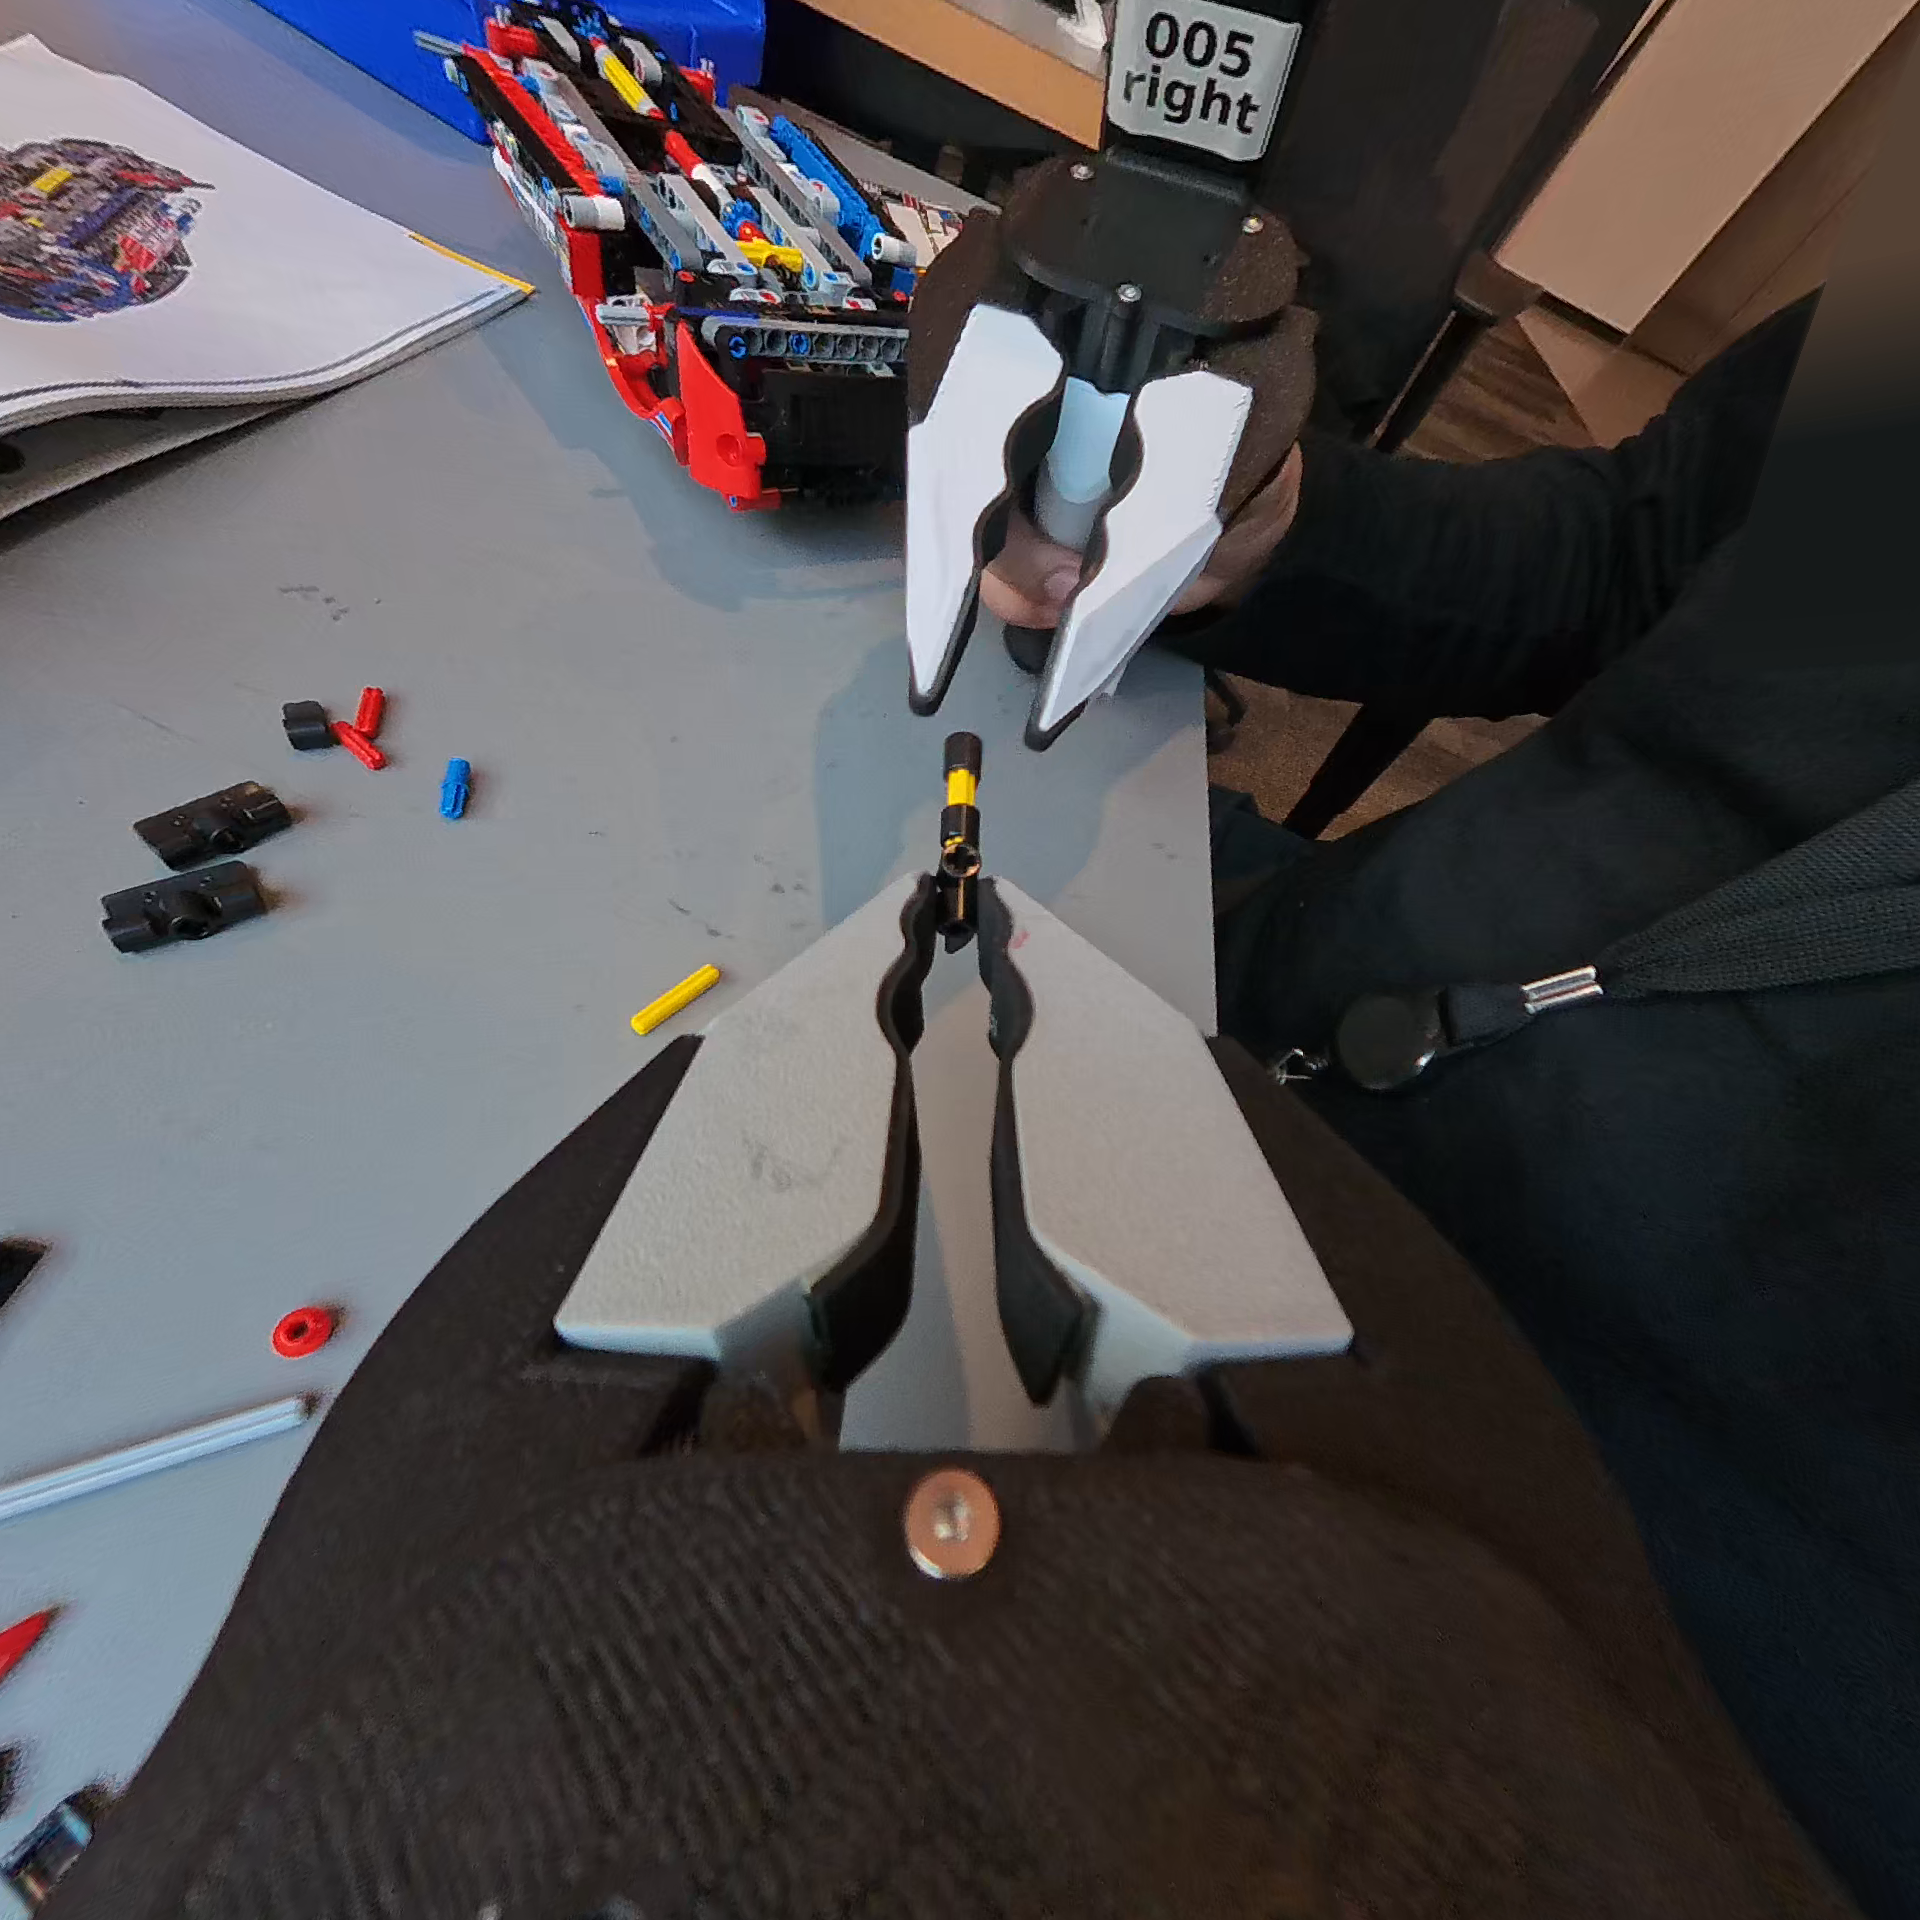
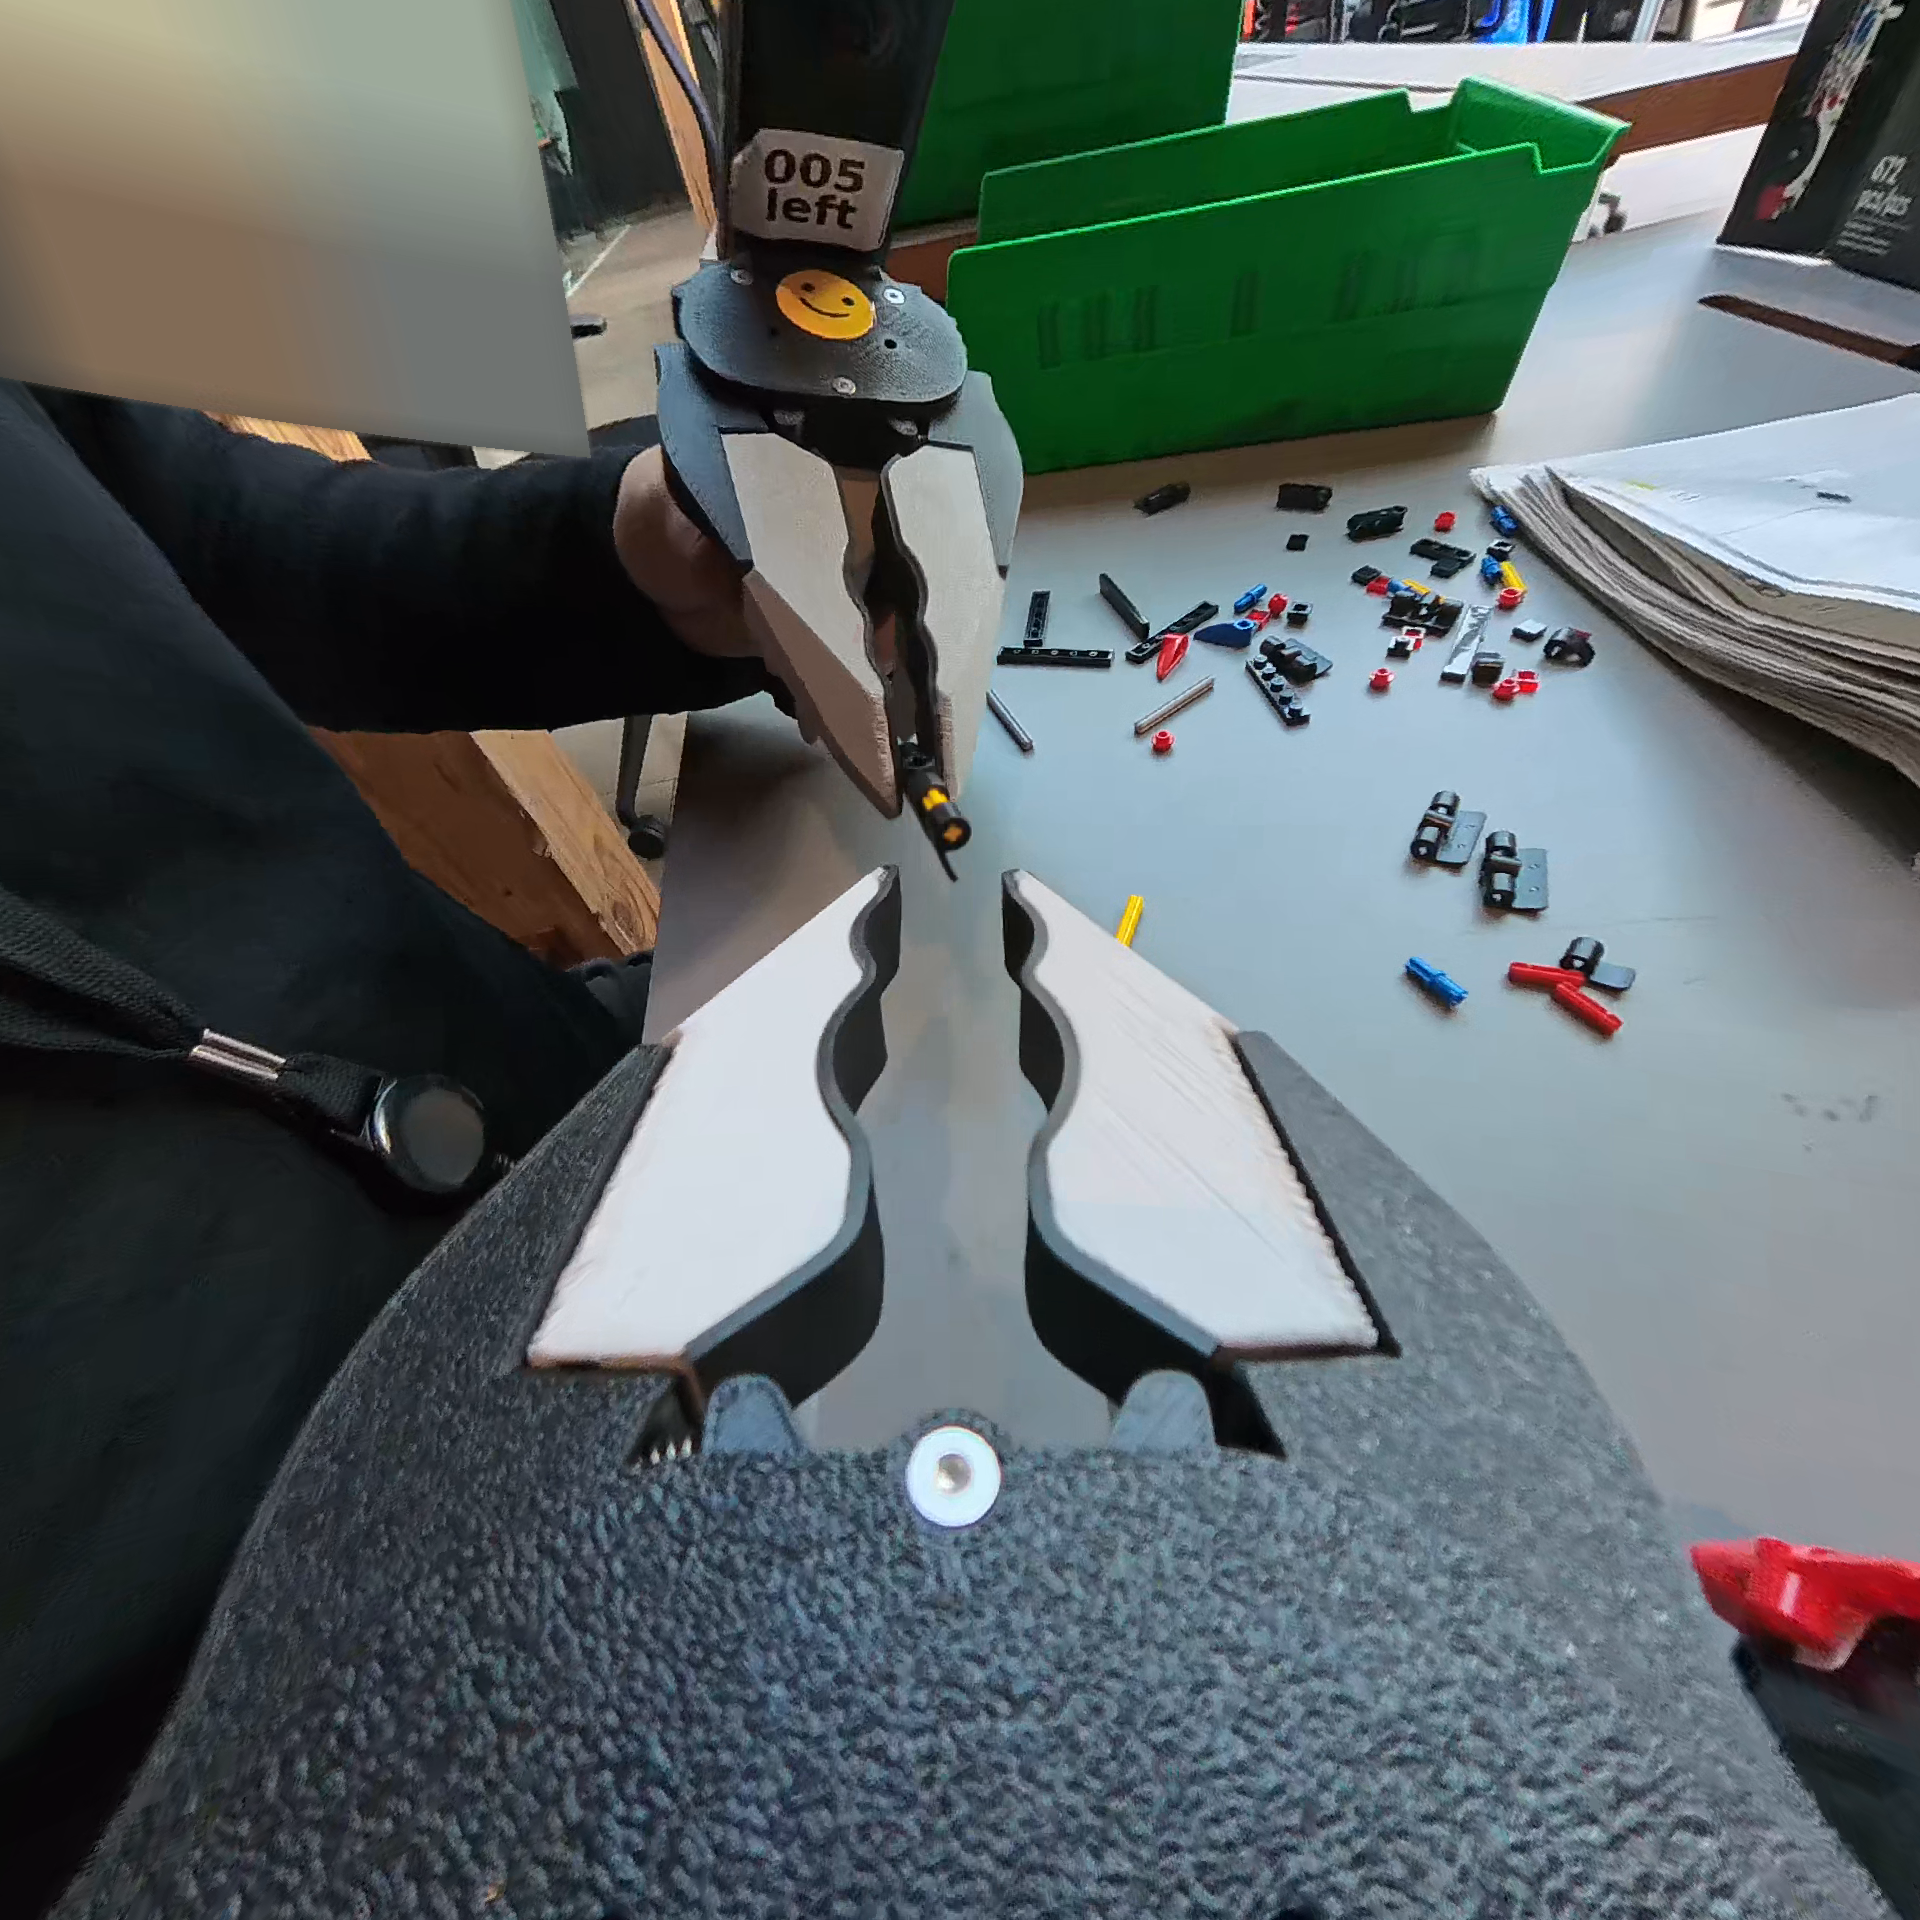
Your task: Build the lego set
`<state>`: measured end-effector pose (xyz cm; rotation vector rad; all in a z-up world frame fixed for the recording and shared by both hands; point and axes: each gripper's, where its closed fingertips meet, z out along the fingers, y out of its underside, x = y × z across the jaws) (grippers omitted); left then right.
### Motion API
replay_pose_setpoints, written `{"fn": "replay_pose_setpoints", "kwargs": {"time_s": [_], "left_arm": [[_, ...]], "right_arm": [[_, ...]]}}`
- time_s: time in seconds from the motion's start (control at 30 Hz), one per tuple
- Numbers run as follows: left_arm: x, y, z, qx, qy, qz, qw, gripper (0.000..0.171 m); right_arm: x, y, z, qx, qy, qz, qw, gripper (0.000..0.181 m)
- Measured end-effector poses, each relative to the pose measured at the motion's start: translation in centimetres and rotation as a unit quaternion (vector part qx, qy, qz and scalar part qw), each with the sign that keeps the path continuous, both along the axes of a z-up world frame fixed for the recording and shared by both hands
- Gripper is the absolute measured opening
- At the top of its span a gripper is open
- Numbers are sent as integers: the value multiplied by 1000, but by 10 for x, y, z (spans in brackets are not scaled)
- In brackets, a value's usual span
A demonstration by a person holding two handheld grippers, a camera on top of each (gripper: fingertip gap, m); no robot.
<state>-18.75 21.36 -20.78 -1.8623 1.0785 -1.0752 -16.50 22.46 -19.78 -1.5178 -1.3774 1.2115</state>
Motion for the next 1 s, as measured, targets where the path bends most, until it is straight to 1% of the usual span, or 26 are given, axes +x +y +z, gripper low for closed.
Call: {"fn": "replay_pose_setpoints", "kwargs": {"time_s": [0.03,0.1,0.23,0.33,0.47,0.6,0.7,0.87,1.0], "left_arm": [[0,0,1,1,-2,-2,1000,5],[1,-2,1,2,0,-10,1000,5],[5,-10,0,13,12,-38,999,4],[7,-13,-1,19,19,-49,998,4],[8,-14,0,21,17,-53,998,5],[8,-14,-1,10,15,-54,998,4],[10,-11,-1,16,8,-47,999,5],[11,-12,-4,-1,-1,-42,999,5],[12,-14,-16,-4,28,-39,999,5]], "right_arm": [[0,0,0,1,-2,3,1000,24],[0,-3,0,7,-5,13,1000,26],[-4,-10,4,42,3,33,999,14],[-7,-16,2,47,-4,49,998,13],[-8,-18,-3,47,-15,56,997,8],[-6,-19,-6,37,-21,58,997,7],[-5,-17,-9,30,-26,54,998,7],[-3,-18,-13,27,-38,57,997,7],[-2,-20,-25,31,-73,64,995,7]]}}
